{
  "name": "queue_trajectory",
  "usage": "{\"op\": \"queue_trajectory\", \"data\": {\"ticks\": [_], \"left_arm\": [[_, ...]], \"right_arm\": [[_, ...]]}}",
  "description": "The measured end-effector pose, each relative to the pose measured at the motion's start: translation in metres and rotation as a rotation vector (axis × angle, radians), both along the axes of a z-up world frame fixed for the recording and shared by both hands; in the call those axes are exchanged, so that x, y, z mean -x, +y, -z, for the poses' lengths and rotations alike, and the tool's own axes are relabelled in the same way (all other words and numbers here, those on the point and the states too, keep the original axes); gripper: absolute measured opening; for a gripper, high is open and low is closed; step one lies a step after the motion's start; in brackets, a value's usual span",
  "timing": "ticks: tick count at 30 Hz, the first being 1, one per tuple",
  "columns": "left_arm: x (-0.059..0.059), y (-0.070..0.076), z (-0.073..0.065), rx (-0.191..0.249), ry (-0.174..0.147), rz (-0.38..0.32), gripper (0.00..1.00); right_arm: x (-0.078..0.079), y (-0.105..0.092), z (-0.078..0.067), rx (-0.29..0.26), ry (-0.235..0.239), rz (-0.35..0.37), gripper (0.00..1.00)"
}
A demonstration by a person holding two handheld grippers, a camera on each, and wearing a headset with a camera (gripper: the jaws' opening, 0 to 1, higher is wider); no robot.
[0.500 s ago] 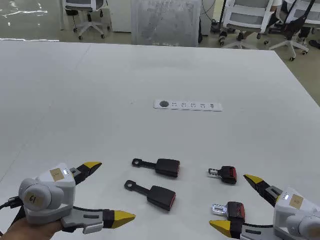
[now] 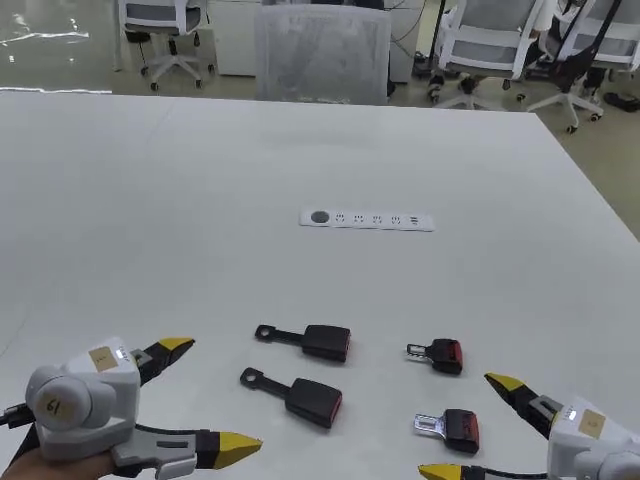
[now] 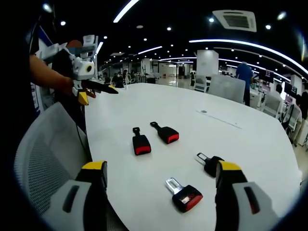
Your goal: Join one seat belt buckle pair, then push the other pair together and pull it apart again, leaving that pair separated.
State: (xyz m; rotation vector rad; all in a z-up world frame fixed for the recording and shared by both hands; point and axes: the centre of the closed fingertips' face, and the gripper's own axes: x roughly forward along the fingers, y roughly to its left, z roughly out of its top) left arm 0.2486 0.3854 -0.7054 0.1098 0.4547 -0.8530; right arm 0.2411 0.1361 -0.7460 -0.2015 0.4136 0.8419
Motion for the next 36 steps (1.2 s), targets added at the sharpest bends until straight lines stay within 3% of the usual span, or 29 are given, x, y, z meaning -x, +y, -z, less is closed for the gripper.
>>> {"op": "queue_trajectory", "data": {"ticks": [36], "left_arm": [[0.007,-0.003,0.004,-0.015,0.012,0.019,1.0]], "right_arm": [[0.009,-0.011,0.009,0.029,0.018,0.017,0.96]]}}
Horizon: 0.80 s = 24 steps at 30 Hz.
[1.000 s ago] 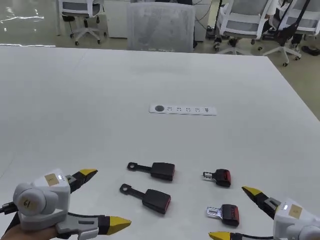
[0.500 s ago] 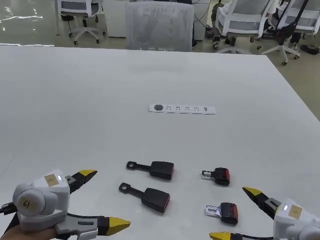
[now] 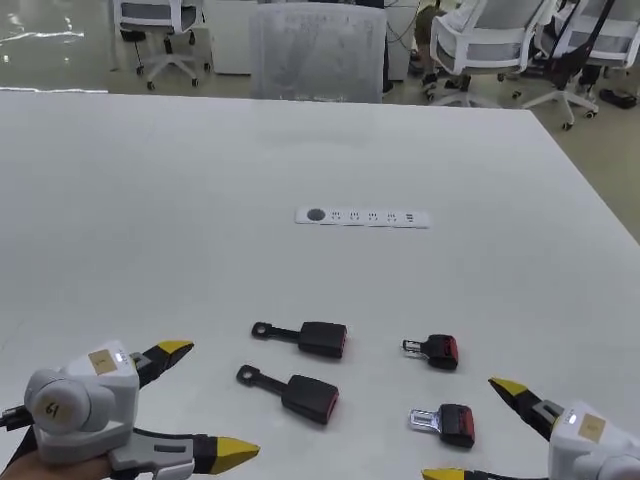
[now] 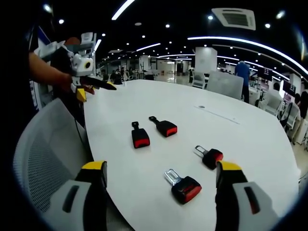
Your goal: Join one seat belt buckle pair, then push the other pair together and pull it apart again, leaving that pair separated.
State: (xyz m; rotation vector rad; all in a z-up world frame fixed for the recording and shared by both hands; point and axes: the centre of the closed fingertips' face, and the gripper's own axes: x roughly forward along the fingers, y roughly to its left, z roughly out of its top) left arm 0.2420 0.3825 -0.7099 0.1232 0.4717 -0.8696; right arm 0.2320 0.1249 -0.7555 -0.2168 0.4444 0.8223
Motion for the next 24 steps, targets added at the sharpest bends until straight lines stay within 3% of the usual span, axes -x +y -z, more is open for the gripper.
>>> {"op": "queue_trajectory", "data": {"ticks": [24], "left_arm": [[-0.0016,-0.0036,0.0025,-0.011,0.008,0.018,1.0]], "right_arm": [[-0.0027,-0.0018,0.0055,0.014,0.01,0.001,0.96]]}}
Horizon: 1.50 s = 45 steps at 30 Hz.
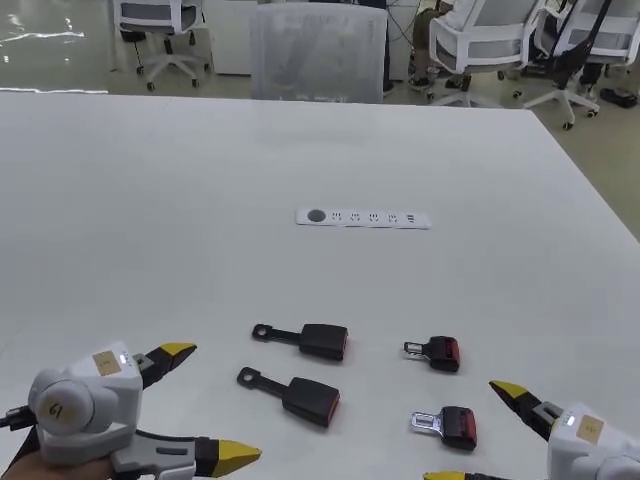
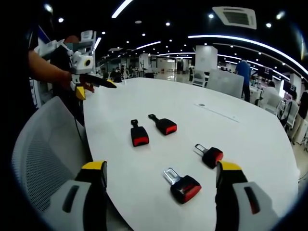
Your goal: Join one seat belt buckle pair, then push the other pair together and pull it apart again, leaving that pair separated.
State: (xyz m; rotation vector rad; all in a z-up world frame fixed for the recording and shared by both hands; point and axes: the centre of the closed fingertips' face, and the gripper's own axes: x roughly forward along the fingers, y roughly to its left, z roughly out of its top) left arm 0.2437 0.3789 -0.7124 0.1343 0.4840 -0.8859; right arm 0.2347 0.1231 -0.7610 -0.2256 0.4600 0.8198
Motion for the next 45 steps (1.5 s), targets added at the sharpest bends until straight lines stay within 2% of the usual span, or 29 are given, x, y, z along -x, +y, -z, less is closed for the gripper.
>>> {"op": "queue_trajectory", "data": {"ticks": [13,25,37,45], "left_arm": [[-0.007,-0.01,0.01,-0.017,0.011,0.019,1.0],[-0.015,-0.025,0.019,-0.023,0.046,0.04,1.0],[-0.018,-0.027,0.036,-0.051,0.079,0.068,0.99],[-0.027,-0.032,0.047,-0.073,0.096,0.093,0.98]], "right_arm": [[-0.002,-0.008,0.009,0.013,0.019,0.004,0.96],[-0.014,-0.017,0.016,0.028,0.043,0.0,0.95],[-0.021,-0.019,0.034,0.04,0.085,-0.016,0.93],[-0.025,-0.024,0.043,0.052,0.112,-0.033,0.91]]}}
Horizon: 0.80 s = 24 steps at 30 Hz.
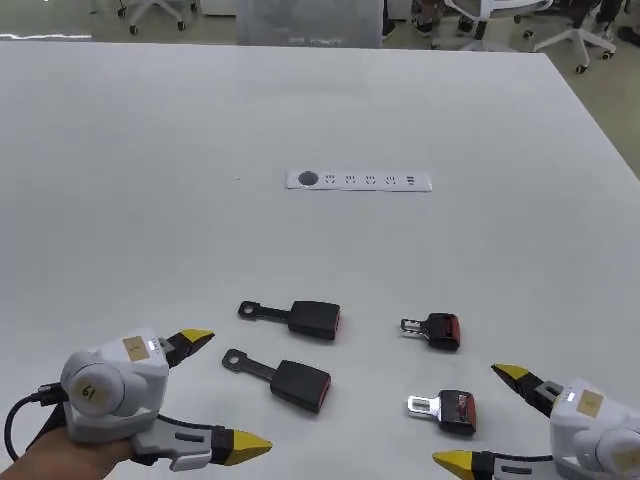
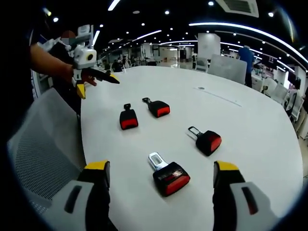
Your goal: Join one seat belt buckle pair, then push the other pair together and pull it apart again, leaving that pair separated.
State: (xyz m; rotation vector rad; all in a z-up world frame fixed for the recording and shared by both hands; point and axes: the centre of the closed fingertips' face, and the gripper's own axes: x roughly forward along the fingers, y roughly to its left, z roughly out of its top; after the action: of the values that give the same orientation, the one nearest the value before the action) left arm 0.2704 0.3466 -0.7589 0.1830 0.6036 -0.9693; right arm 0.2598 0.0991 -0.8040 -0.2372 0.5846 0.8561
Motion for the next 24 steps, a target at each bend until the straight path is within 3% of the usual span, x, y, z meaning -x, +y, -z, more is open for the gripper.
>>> {"op": "queue_trajectory", "data": {"ticks": [24], "left_arm": [[-0.019,-0.022,0.035,-0.092,0.048,0.155,0.91]], "right_arm": [[-0.016,0.001,0.028,0.038,0.084,-0.09,0.81]]}}
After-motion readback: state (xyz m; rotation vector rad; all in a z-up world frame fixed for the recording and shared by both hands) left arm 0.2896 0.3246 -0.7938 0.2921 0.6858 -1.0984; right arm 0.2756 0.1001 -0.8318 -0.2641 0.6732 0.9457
